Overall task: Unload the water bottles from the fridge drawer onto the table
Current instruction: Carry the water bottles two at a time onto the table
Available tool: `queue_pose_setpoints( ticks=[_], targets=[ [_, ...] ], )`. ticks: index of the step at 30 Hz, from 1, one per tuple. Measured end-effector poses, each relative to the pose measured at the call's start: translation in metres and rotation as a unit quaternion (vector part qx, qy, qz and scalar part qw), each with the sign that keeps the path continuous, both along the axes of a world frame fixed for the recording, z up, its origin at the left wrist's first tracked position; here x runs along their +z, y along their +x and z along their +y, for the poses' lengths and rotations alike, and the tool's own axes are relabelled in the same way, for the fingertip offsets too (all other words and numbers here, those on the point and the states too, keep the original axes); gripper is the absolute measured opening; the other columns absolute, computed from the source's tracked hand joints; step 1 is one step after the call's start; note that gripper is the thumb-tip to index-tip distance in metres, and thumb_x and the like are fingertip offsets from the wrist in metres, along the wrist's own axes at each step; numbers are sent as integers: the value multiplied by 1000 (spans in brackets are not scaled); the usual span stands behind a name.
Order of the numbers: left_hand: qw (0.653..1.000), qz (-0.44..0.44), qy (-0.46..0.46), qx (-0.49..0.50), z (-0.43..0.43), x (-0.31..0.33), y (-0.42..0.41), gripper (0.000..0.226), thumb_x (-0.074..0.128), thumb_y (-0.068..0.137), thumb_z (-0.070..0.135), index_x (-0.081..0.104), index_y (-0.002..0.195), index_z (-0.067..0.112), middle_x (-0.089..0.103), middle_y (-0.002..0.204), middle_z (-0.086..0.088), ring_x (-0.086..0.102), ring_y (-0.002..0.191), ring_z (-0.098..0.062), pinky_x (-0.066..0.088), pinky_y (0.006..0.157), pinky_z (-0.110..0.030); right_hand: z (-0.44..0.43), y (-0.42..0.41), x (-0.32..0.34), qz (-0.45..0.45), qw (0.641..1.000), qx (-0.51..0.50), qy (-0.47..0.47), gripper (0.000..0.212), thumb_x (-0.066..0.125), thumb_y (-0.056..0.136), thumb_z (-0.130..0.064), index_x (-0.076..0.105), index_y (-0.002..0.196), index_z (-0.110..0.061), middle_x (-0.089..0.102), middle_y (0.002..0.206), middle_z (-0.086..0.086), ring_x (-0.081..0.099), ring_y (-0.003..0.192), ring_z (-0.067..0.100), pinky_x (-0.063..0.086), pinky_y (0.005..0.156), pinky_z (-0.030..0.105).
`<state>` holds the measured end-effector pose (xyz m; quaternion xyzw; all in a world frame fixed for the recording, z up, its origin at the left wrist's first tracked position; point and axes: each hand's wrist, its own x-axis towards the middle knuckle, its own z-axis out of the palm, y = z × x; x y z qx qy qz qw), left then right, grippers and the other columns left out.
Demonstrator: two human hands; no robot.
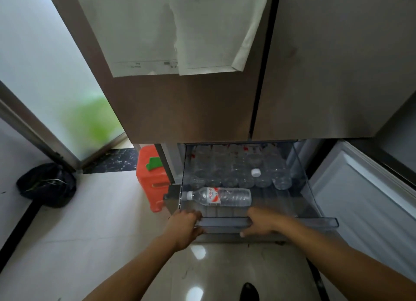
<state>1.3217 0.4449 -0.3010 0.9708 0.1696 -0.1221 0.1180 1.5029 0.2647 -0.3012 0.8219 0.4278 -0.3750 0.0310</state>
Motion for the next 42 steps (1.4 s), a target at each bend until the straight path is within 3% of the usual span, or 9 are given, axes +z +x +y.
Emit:
queue_pose_setpoints(
  ticks=[5, 10, 16, 21, 28, 34, 37, 40, 42],
  targets=[
    [1000, -20, -1, 4, 0, -3, -4, 42, 51, 92, 49, 55, 123, 21, 62, 120, -1, 56, 111, -22, 37, 96, -31, 27, 25, 15, 184, 973, -101, 98, 43, 62, 82, -61, 67, 105, -26, 66, 105, -5, 61, 95, 9, 50, 88, 31],
    [997, -56, -47, 29, 2, -5, -7, 49, 49, 87, 60, 58, 119, 24, 63, 115, 4, 56, 108, -18, 38, 95, -30, 71, 52, -21, -96, 989, -61, 92, 52, 68, 83, -48, 55, 124, -19, 62, 121, 9, 61, 102, 24, 52, 85, 35],
    [970, -140, -164, 112, 4, 4, -13, 46, 50, 90, 54, 63, 112, 16, 69, 108, 0, 62, 101, -14, 49, 86, -29, 97, 40, -46, -159, 986, -2, 49, 82, 74, 76, -47, 34, 143, -23, 37, 138, 20, 44, 124, 37, 41, 101, 44],
    [966, -134, -166, 147, 9, 6, -1, 46, 46, 85, 54, 62, 109, 18, 70, 91, 1, 64, 85, -14, 51, 78, -33, 83, 33, -56, -211, 975, 58, 28, 53, 63, 86, -22, 44, 135, -13, 39, 139, 20, 39, 127, 37, 50, 93, 42],
    [956, -129, -167, 206, 30, 5, 22, 33, 56, 91, 41, 59, 112, 16, 64, 93, -1, 61, 81, -17, 51, 76, -33, 61, 51, -38, -26, 996, -79, 22, 41, 78, 72, -31, 66, 107, -14, 67, 94, 4, 66, 81, 20, 50, 64, 26],
    [894, -138, -298, 306, 29, 11, 61, 45, 45, 95, 48, 47, 126, 15, 59, 113, -6, 62, 77, -27, 52, 61, -31, 30, 69, -23, 57, 986, -82, 131, 51, 80, 73, -15, 61, 120, -20, 63, 115, 0, 60, 103, 17, 47, 82, 25],
    [869, -137, -354, 316, 27, 12, 81, 43, 48, 96, 44, 59, 106, 4, 66, 95, -20, 58, 60, -22, 48, 46, -29, 23, 72, -19, 96, 974, -90, 186, 57, 80, 73, -15, 56, 124, -26, 59, 122, -3, 56, 109, 16, 47, 91, 31],
    [886, -191, -291, 306, 31, 10, 91, 34, 50, 86, 40, 62, 78, 9, 66, 75, -16, 58, 64, -24, 55, 68, -48, 18, 78, -26, 183, 950, -133, 215, 65, 84, 69, -20, 54, 125, -32, 58, 124, -4, 56, 113, 15, 48, 98, 37],
    [914, -193, -209, 290, 32, 12, 93, 32, 43, 79, 45, 57, 73, 17, 65, 73, -7, 61, 67, -23, 56, 69, -45, 16, 88, -28, 267, 897, -261, 238, 64, 86, 68, -28, 55, 124, -28, 61, 119, 1, 59, 111, 17, 49, 100, 41]
  ],
)
